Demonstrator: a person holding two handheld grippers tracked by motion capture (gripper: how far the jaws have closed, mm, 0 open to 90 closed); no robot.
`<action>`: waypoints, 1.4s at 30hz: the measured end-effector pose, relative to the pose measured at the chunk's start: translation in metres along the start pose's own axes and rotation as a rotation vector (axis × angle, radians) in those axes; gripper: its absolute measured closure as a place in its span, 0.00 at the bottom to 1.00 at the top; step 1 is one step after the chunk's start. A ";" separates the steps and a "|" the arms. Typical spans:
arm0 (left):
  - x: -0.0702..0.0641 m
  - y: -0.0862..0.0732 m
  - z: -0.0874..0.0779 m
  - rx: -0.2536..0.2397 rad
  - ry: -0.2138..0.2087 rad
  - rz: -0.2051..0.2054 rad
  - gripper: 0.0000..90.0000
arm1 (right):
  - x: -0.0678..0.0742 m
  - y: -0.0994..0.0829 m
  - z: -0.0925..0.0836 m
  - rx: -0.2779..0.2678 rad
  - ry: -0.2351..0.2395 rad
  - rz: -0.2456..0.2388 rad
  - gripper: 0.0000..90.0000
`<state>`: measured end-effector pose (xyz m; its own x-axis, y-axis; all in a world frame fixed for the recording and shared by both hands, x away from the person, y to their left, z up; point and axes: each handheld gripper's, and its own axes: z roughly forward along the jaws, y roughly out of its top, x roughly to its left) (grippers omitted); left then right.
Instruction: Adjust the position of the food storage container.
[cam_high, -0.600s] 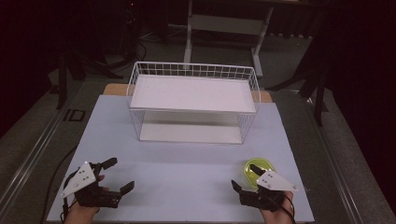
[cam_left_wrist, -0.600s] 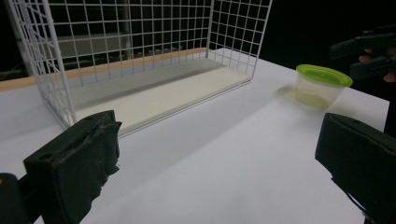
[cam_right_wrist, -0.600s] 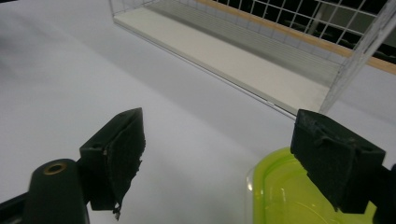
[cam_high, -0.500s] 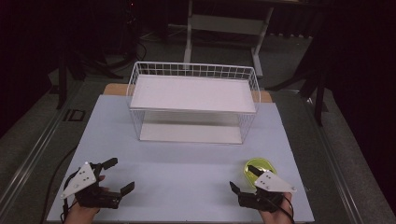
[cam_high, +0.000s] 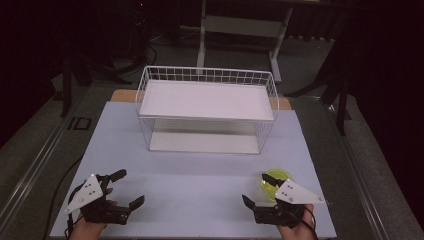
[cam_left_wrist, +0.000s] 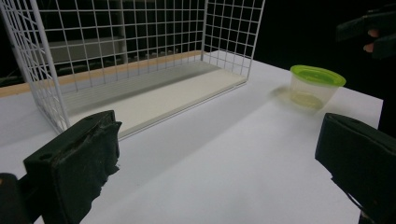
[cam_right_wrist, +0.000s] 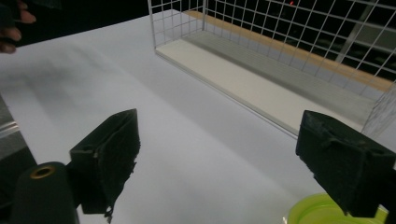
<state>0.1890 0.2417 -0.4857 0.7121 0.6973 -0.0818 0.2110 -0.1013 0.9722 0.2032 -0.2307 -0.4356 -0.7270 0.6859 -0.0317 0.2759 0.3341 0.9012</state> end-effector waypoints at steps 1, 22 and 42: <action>0.000 0.000 0.000 -0.002 0.000 0.000 0.01 | -0.001 0.002 0.000 0.000 0.007 0.009 0.14; 0.001 0.000 0.000 -0.009 -0.007 -0.011 0.01 | -0.043 0.022 -0.009 -0.027 -0.123 0.005 0.28; 0.000 -0.001 -0.001 -0.010 -0.006 -0.011 0.01 | -0.095 -0.015 -0.024 0.026 -0.296 0.069 0.60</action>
<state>0.1885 0.2427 -0.4861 0.7138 0.6941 -0.0937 0.2122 -0.0867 0.9734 0.2531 -0.3162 -0.4353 -0.4922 0.8649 -0.0987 0.3373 0.2940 0.8943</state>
